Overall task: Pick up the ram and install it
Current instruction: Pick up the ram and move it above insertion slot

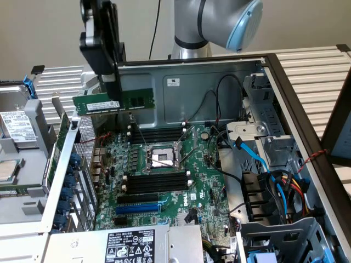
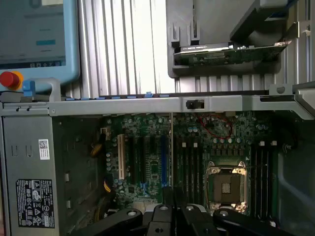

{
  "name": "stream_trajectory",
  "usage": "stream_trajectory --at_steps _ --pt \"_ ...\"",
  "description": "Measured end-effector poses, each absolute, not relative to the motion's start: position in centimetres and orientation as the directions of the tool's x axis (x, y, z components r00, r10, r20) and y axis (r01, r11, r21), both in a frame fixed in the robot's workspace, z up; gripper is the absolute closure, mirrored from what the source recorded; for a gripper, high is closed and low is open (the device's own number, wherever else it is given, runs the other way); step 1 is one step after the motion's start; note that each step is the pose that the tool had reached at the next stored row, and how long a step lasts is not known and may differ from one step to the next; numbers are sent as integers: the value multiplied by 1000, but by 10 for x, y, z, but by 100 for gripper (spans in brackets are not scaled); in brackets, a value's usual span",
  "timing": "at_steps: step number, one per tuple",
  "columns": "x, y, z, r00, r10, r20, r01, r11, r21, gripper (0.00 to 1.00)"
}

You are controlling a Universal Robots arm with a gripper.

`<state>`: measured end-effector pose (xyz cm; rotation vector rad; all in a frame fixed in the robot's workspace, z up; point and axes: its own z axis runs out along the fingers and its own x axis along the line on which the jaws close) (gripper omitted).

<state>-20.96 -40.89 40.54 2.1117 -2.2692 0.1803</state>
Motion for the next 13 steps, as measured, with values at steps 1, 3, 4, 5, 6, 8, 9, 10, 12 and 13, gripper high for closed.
stream_trajectory --at_steps 1,3,4,5,6,8,9,10,12,13 --pt "-191 -409 405 -75 -992 106 -996 69 -60 88" --pt "-172 -409 405 -75 -992 106 -996 69 -59 88" --pt "-168 -409 405 -75 -992 106 -996 69 -59 88" --pt "-164 -409 405 -75 -992 106 -996 69 -59 88" --pt "-160 -409 405 -74 -992 106 -996 68 -59 88" --pt "-153 -409 405 -75 -992 106 -996 69 -59 88" --pt "-149 -409 405 -75 -992 106 -996 69 -59 88" --pt "-146 -409 405 -74 -992 106 -996 68 -59 88" --pt "-141 -407 405 -74 -992 106 -996 68 -59 88" --pt "-139 -406 405 -74 -991 107 -996 68 -59 88"
